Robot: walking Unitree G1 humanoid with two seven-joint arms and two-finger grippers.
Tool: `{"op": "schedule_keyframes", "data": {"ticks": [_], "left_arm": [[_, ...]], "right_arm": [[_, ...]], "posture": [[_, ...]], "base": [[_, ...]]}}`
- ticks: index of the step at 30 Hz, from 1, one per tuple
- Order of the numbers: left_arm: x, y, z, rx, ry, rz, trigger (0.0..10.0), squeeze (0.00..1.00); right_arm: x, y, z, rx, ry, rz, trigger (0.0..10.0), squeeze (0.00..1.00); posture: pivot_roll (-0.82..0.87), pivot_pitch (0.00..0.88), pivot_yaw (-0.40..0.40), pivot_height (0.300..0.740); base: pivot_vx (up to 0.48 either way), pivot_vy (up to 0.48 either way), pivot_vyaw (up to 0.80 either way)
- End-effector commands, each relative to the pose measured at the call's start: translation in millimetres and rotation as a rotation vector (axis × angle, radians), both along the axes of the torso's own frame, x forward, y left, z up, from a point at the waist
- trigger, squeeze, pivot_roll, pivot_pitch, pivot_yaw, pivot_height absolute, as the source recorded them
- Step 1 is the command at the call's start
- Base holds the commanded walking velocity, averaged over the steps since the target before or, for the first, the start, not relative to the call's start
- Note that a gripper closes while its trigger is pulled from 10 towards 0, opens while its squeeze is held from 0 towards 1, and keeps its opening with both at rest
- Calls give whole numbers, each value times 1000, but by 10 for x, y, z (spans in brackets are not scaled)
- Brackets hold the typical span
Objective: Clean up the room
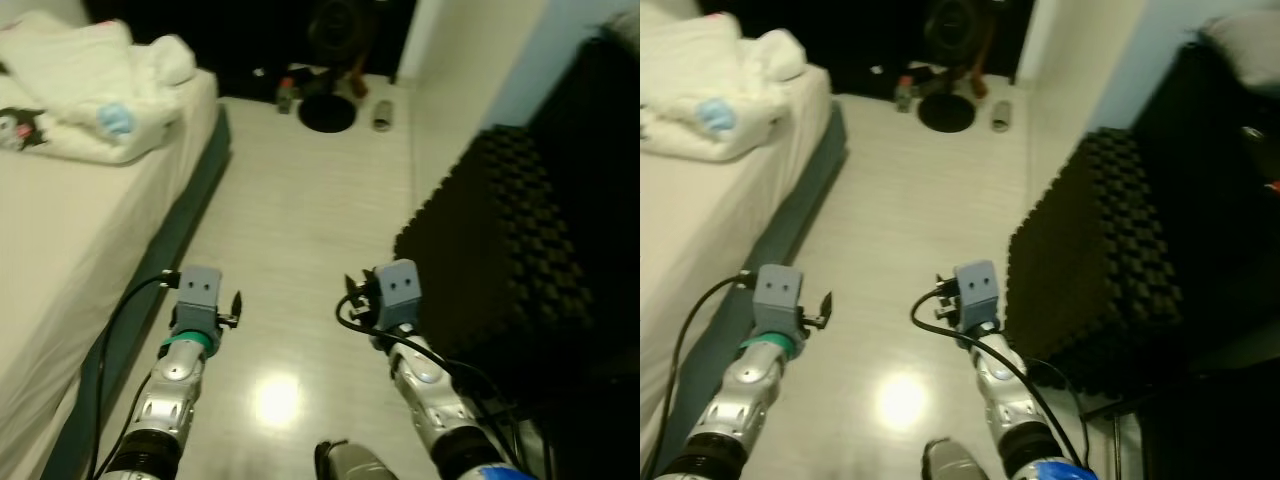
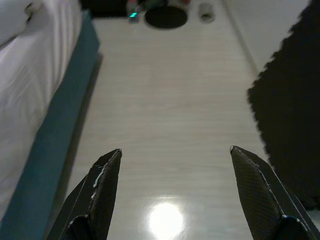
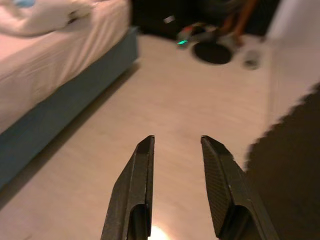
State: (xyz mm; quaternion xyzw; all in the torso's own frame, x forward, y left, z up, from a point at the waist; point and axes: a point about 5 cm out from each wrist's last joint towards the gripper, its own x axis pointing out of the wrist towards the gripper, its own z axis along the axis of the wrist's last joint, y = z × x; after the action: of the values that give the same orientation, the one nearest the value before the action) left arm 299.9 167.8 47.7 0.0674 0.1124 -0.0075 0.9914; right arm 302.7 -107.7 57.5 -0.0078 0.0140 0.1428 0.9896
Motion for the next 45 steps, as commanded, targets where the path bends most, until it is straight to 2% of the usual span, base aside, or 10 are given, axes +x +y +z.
{"op": "schedule_keyframes", "data": {"ticks": [1,4,24,30,36,45], "left_arm": [[-72,38,-108,9,44,12,10000,0],[-68,34,-102,11,39,10,10000,0],[-63,19,-98,15,28,2,10000,0],[-62,15,-97,15,27,0,10000,0],[-63,13,-98,14,26,0,10000,0],[-62,2,-106,13,28,-3,10000,0]], "right_arm": [[-55,54,-76,6,28,11,10000,0],[-52,51,-76,6,28,6,10000,0],[-42,49,-66,-4,16,0,10000,0],[-46,56,-76,1,24,5,10000,0],[-44,57,-77,-8,23,5,10000,0],[-32,29,-66,-23,14,-4,10000,0]], "posture": [[-55,47,14,720],[-53,47,14,720],[-52,47,14,720],[-53,47,14,720],[-53,46,14,720],[-53,46,14,720]], "base": [[0,0,-800],[0,0,-800],[425,0,0],[424,0,-748],[412,246,-800],[403,259,0]]}}
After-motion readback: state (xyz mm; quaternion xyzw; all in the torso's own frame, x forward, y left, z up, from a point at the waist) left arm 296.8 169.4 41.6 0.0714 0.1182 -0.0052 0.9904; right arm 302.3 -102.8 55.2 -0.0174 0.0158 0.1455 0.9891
